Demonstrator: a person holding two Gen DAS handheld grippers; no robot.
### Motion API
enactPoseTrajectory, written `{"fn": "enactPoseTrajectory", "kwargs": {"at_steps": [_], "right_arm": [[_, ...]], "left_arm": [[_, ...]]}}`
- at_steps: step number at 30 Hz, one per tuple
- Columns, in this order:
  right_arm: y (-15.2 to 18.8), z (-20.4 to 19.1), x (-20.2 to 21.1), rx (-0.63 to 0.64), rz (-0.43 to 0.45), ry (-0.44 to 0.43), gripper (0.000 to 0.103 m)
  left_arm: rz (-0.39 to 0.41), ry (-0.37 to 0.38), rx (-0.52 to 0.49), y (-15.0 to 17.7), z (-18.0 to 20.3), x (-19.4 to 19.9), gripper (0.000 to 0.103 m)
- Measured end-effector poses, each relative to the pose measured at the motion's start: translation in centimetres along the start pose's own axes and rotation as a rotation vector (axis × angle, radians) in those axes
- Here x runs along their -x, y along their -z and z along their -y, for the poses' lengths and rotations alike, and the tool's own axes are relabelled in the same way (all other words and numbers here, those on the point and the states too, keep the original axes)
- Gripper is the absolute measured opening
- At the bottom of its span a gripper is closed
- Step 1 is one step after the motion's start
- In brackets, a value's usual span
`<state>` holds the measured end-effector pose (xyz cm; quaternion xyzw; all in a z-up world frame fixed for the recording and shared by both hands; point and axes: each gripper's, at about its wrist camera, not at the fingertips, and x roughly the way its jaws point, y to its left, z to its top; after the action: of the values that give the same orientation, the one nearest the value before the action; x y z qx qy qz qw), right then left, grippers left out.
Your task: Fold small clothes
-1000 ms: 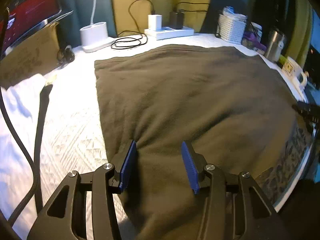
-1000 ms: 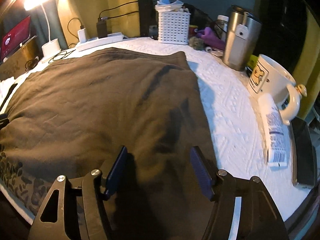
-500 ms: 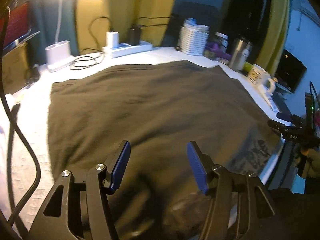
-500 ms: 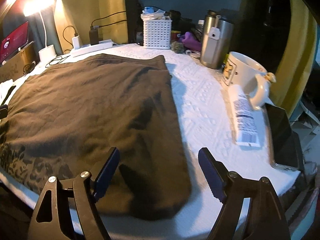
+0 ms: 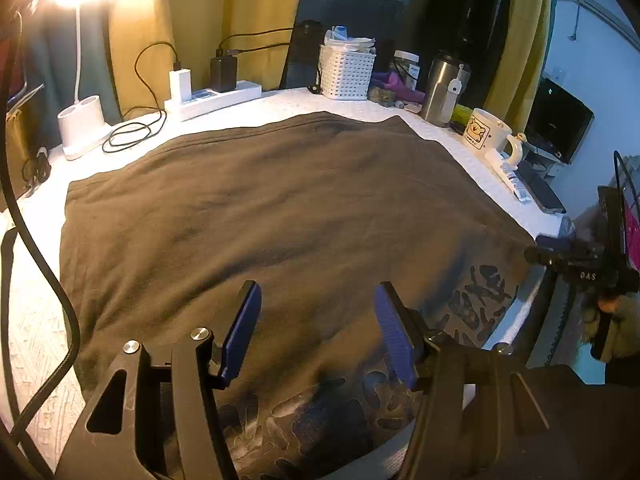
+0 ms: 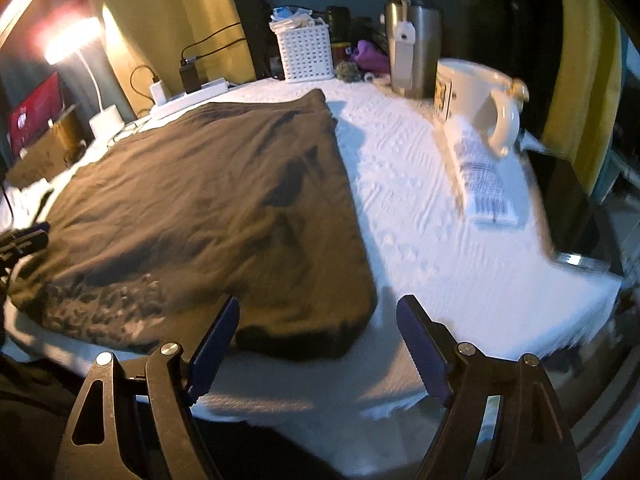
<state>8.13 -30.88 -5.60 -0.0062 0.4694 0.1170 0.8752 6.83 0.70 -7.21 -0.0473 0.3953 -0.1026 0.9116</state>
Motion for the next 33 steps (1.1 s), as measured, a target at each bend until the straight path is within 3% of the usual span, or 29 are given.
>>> {"fn": "enactPoseTrajectory", "kwargs": {"at_steps": [13,23,33], "right_arm": [[1.2,-2.0,0.5,-0.055,-0.044,-0.081,0.082],[-0.7,-3.8,-1.6,-0.063,-0.035,-0.133,0.083],[-3.6,-4.5,-4.1,-0.104,-0.008,-0.107,0.085]], "left_arm": [[0.031,-0.051,0.069,0.4,-3.1,1.0,0.059],[0.016,-0.081,0.138,1.5,-6.2,0.9,0.059],[0.01,-0.127,0.194,1.4,-9.6,1.1,0.059]]}}
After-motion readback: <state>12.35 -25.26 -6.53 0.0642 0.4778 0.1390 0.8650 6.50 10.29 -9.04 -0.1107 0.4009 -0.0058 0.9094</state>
